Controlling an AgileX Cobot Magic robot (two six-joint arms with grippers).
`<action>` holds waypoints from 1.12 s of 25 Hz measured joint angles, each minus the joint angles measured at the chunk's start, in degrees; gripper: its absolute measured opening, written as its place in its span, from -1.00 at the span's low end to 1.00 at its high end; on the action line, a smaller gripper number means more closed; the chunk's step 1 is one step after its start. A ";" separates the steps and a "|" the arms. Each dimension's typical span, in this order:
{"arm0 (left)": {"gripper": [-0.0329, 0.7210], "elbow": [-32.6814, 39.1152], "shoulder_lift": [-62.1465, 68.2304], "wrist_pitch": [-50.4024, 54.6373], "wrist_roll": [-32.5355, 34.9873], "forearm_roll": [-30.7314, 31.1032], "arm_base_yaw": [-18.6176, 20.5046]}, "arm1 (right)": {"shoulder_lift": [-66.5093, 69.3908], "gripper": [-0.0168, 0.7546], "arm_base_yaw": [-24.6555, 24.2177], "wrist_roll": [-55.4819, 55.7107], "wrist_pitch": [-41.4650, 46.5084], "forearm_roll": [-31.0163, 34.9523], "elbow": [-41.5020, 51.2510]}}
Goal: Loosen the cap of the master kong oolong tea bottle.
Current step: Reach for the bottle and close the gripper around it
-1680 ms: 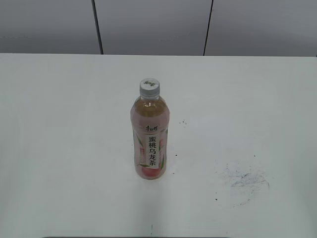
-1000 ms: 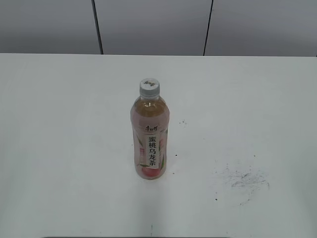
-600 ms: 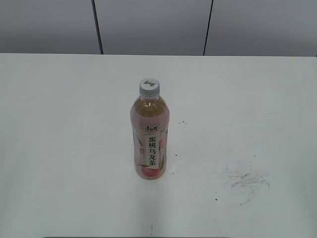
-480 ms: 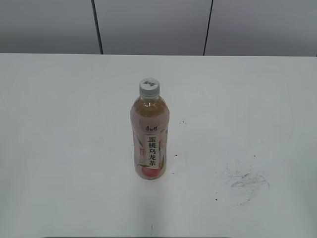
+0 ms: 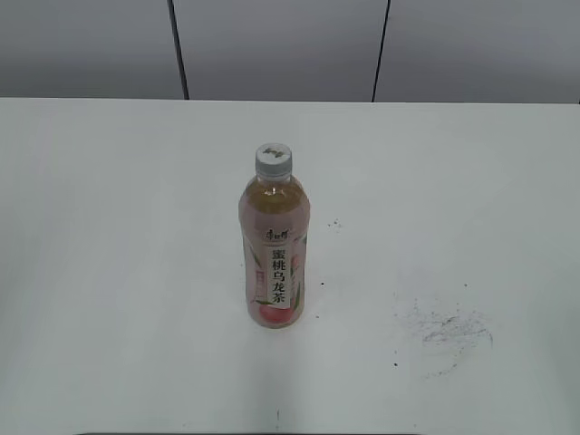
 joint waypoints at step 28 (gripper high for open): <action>0.16 5.96 69.16 -67.71 -6.48 10.95 -12.14 | 0.00 0.40 0.00 0.00 0.00 0.00 0.00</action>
